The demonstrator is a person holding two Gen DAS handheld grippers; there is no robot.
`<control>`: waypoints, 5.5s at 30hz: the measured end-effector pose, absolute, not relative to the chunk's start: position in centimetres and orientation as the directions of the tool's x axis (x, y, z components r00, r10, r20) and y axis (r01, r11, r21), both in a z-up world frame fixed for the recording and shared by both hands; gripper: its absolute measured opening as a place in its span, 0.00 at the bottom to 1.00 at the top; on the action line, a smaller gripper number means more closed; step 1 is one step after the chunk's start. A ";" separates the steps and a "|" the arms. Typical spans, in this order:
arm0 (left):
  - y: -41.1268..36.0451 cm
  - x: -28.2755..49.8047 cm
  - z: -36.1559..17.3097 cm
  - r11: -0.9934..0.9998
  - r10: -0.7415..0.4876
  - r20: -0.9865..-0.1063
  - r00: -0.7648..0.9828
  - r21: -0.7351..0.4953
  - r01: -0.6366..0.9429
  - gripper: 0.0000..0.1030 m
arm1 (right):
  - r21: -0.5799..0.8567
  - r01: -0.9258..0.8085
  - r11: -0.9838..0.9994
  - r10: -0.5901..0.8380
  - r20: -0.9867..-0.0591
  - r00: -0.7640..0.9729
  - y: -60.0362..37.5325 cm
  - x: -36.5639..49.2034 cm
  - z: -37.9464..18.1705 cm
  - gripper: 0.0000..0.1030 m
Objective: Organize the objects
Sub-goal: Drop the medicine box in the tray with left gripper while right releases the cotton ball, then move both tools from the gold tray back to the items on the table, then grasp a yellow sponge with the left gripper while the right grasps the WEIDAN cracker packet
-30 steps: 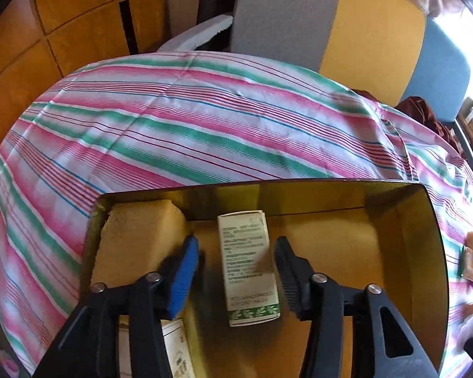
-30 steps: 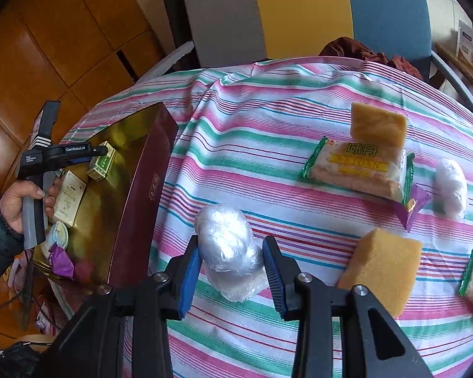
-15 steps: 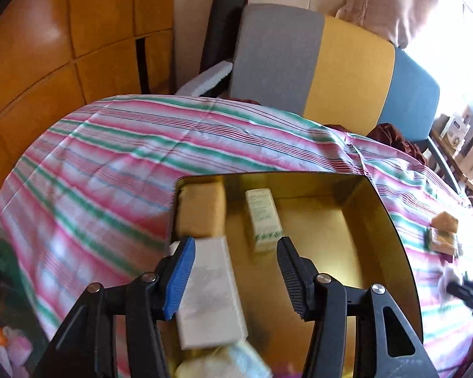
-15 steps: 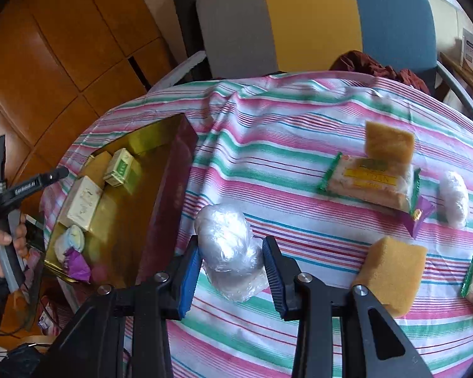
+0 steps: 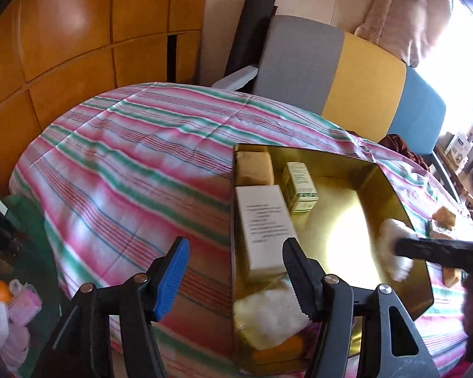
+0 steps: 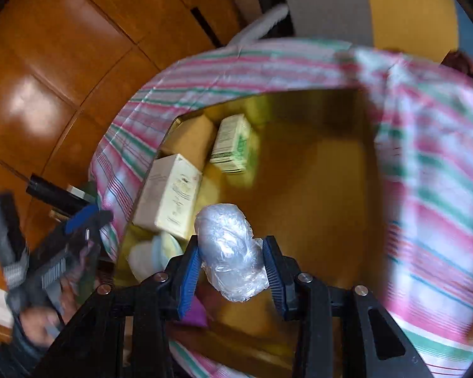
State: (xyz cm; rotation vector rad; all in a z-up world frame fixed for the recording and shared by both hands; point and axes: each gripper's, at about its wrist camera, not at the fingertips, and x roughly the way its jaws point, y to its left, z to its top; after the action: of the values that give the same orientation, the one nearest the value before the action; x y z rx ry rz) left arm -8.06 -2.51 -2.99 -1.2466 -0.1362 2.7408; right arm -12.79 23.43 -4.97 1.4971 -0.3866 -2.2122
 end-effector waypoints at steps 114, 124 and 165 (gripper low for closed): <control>48.5 -17.8 -4.6 -0.674 0.511 -0.839 -0.187 -0.256 -0.693 0.56 | 0.329 -0.678 -0.657 0.100 -0.854 -0.511 58.3 5.1 -6.6 0.52; 38.4 -12.1 -4.2 -0.775 0.408 -0.827 -0.387 -0.089 -0.625 0.56 | 0.326 -0.685 -0.652 0.107 -0.854 -0.509 58.5 5.2 -6.5 0.52; 35.1 -6.8 -10.7 -0.764 0.444 -0.792 -0.418 -0.092 -0.638 0.55 | -0.263 0.377 -0.888 0.233 -0.964 -0.124 48.3 -16.8 -10.8 0.73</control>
State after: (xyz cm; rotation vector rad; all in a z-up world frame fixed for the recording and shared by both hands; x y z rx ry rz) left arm -6.79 35.05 -10.70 -1.1300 0.2953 2.1889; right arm -16.79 48.31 -10.78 2.0094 0.7041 -2.1710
